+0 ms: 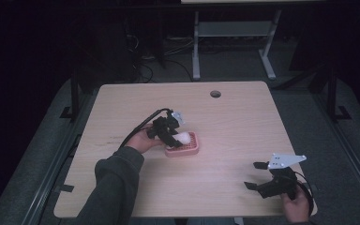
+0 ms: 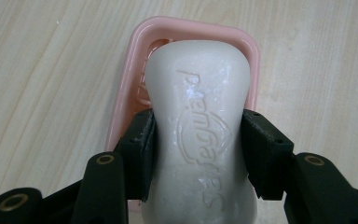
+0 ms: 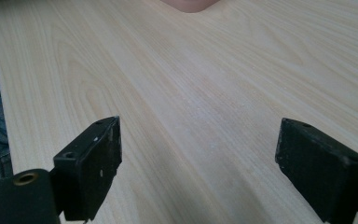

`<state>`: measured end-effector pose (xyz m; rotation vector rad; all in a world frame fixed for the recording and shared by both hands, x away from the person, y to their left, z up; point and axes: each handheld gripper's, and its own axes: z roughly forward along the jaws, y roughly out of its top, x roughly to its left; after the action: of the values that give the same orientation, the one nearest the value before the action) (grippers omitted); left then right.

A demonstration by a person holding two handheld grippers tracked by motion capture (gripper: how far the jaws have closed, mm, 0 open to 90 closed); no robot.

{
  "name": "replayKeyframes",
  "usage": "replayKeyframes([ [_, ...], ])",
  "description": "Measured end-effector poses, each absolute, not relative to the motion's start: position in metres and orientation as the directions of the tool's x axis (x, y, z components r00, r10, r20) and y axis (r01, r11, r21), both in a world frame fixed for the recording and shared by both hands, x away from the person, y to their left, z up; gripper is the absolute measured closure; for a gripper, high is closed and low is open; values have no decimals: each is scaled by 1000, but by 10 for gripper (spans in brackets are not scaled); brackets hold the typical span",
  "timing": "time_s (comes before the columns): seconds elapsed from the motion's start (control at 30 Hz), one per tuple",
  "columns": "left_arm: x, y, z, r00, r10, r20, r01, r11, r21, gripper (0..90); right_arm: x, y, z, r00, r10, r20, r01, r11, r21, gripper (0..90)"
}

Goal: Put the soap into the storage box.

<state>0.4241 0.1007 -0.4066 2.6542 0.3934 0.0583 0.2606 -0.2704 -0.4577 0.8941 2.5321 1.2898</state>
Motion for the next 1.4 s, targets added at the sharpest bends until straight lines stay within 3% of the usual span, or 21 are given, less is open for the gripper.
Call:
replayKeyframes([
  [1.4,432,88,-425,964,264,-12,245,-878,410,488,261,-271,-458,-808,577,120,438,452,777,141],
])
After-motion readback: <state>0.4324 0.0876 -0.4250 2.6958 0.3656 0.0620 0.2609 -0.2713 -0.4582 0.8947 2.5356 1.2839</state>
